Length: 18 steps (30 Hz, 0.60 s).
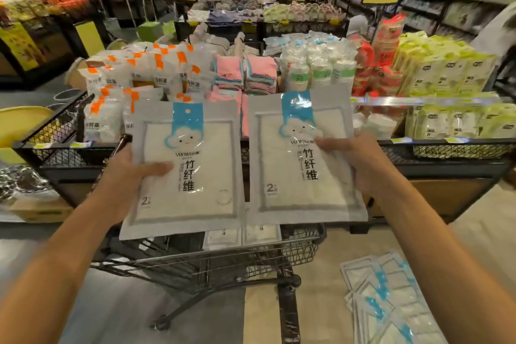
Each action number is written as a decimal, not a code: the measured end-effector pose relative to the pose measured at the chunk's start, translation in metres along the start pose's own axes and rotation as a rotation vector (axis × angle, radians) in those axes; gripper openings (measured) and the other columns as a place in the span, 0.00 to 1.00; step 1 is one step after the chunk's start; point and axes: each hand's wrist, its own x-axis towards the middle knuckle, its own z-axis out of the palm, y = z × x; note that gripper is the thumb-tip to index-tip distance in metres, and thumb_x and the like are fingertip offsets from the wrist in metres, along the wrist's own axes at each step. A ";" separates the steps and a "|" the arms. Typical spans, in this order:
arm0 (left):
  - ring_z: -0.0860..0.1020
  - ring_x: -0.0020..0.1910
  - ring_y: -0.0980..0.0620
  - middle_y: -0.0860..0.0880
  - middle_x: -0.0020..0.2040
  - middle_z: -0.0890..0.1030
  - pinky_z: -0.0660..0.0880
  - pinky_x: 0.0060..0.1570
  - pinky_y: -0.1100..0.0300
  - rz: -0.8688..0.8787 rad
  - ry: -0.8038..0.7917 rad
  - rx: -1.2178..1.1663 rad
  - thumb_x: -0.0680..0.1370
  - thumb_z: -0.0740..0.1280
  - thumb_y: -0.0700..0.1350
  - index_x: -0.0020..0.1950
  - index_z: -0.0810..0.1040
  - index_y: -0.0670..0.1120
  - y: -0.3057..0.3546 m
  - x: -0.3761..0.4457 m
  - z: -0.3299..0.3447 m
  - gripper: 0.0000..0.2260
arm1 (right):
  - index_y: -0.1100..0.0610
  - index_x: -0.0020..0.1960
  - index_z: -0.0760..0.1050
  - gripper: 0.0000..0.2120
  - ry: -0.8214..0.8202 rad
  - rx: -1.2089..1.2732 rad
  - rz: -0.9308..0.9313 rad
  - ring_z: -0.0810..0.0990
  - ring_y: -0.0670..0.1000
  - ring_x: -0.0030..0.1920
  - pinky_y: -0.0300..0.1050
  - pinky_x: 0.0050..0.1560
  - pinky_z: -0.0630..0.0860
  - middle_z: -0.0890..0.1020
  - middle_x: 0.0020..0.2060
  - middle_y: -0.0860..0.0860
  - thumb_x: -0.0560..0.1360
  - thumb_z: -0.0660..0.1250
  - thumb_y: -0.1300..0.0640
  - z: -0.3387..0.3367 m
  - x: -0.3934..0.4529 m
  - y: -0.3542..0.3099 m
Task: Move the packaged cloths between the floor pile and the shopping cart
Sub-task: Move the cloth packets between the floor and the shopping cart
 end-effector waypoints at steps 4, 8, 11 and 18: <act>0.86 0.50 0.42 0.44 0.54 0.86 0.84 0.41 0.51 -0.044 0.007 0.004 0.68 0.74 0.36 0.65 0.76 0.42 -0.026 0.040 0.005 0.25 | 0.65 0.55 0.81 0.13 -0.011 0.006 0.028 0.89 0.58 0.45 0.51 0.44 0.86 0.88 0.47 0.59 0.72 0.77 0.67 0.002 0.044 0.010; 0.86 0.52 0.41 0.43 0.56 0.86 0.83 0.47 0.45 -0.082 0.036 0.020 0.67 0.75 0.37 0.65 0.77 0.42 -0.046 0.084 0.013 0.26 | 0.64 0.55 0.81 0.12 -0.035 0.037 0.091 0.89 0.58 0.42 0.51 0.38 0.86 0.88 0.46 0.60 0.72 0.76 0.68 0.003 0.100 0.021; 0.86 0.52 0.41 0.44 0.55 0.86 0.81 0.49 0.42 -0.114 0.089 0.026 0.66 0.76 0.38 0.65 0.77 0.44 -0.057 0.116 0.020 0.27 | 0.65 0.56 0.81 0.13 -0.047 0.021 0.134 0.89 0.59 0.42 0.50 0.37 0.85 0.88 0.46 0.60 0.72 0.76 0.67 0.004 0.141 0.028; 0.87 0.47 0.43 0.45 0.51 0.87 0.84 0.43 0.46 -0.189 0.081 0.024 0.56 0.85 0.48 0.59 0.78 0.44 -0.090 0.171 0.031 0.35 | 0.63 0.59 0.80 0.15 -0.081 -0.026 0.239 0.88 0.64 0.51 0.66 0.57 0.82 0.88 0.50 0.61 0.74 0.76 0.63 0.011 0.220 0.063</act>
